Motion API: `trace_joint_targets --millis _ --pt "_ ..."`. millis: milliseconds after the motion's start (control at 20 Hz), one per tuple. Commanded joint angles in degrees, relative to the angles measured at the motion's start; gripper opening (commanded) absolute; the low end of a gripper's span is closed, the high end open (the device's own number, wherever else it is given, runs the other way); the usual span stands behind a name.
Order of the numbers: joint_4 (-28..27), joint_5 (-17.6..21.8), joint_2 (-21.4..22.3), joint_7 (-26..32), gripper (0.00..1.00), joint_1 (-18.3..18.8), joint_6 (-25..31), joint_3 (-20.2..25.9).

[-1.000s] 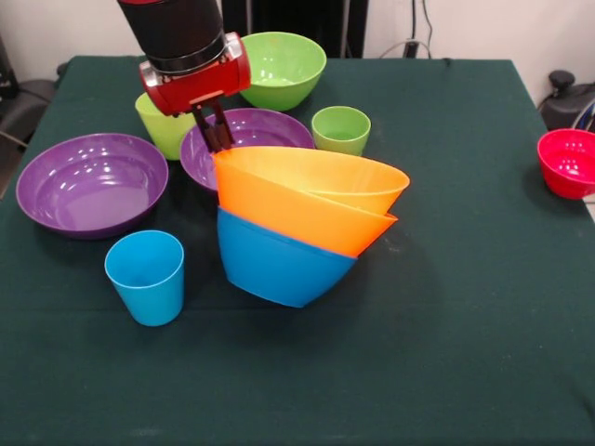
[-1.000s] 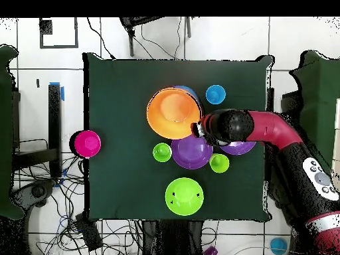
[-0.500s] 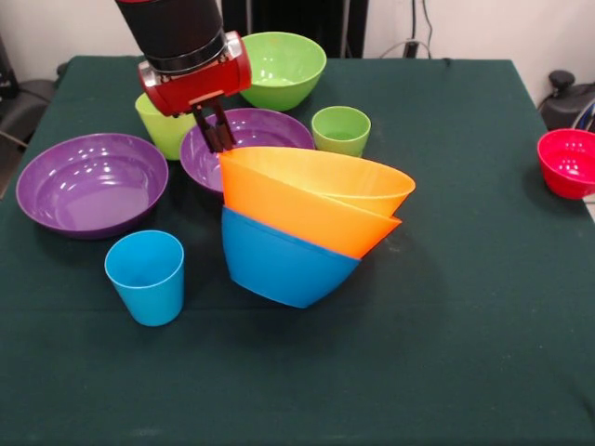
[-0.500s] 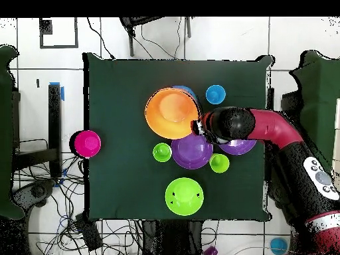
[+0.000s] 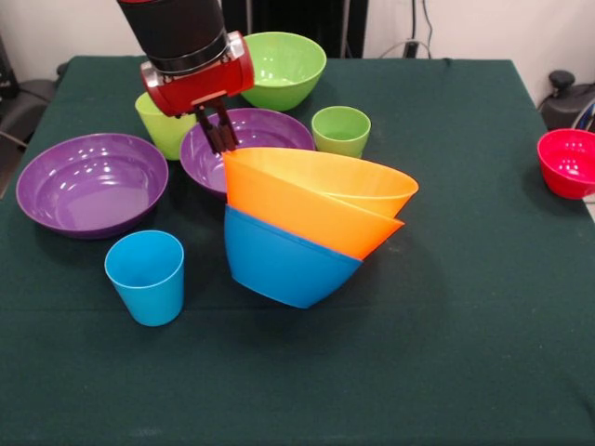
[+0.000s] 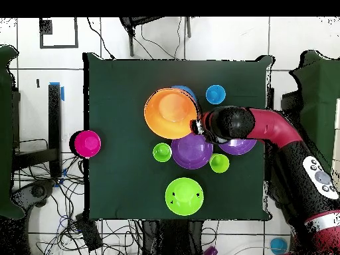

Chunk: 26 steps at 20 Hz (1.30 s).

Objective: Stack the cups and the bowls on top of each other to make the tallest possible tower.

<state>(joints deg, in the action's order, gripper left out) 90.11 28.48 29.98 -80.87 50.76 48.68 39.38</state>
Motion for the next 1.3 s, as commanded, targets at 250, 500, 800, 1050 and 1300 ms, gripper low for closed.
trace_joint_targets --millis 250,500,800,1050,1300 --pt "-3.08 0.87 -2.01 -2.08 0.00 -2.57 -1.23 -3.21" --pt "-3.41 1.11 -1.82 -1.85 0.00 -3.04 0.04 -3.59" --pt "-3.86 0.84 -1.98 -1.90 1.00 -3.32 0.79 -3.74" --pt "-3.91 0.78 -1.92 -1.90 1.00 -3.40 0.71 -3.74" --pt "-4.11 1.05 -1.60 -2.18 1.00 -3.70 -0.70 -3.43"
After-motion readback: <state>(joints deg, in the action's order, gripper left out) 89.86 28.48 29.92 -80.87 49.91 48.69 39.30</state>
